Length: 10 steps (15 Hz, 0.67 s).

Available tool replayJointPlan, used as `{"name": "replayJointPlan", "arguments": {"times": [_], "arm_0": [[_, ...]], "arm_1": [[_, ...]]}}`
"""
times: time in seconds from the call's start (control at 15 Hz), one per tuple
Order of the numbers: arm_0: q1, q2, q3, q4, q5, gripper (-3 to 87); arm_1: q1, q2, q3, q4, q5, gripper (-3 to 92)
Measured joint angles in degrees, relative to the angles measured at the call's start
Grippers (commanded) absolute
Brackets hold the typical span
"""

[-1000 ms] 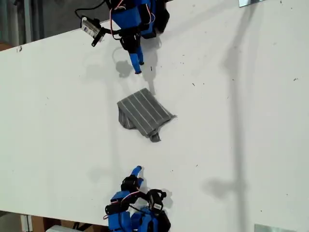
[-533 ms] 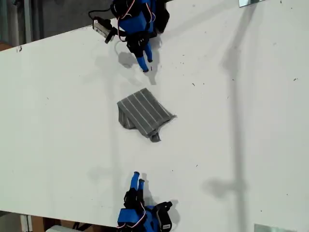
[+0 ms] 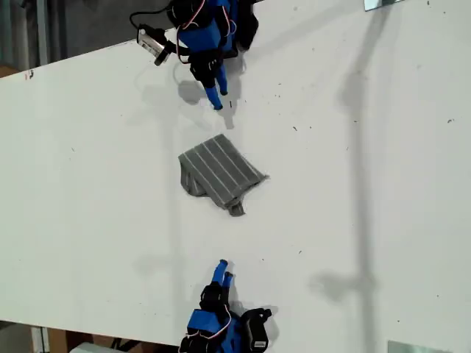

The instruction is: Grasp corners of a square towel and fold twice.

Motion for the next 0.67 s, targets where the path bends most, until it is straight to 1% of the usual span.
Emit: {"name": "replayJointPlan", "arguments": {"times": [0.13,0.2,0.27,0.47,0.67], "arm_0": [[-0.3,0.0,0.1,-0.4,4.1,19.5],[0.0,0.0,0.1,-0.4,4.4,19.3],[-0.3,0.0,0.2,-0.8,7.3,19.2],[-0.1,0.0,0.7,-1.4,21.6,19.0],[-0.2,0.0,0.7,-1.5,23.6,18.9]], "arm_1": [[0.0,0.0,0.0,0.0,0.0,21.6],[0.0,0.0,0.0,0.0,0.0,21.6],[0.0,0.0,0.0,0.0,0.0,21.6],[0.0,0.0,0.0,0.0,0.0,21.6],[0.0,0.0,0.0,0.0,0.0,21.6]]}}
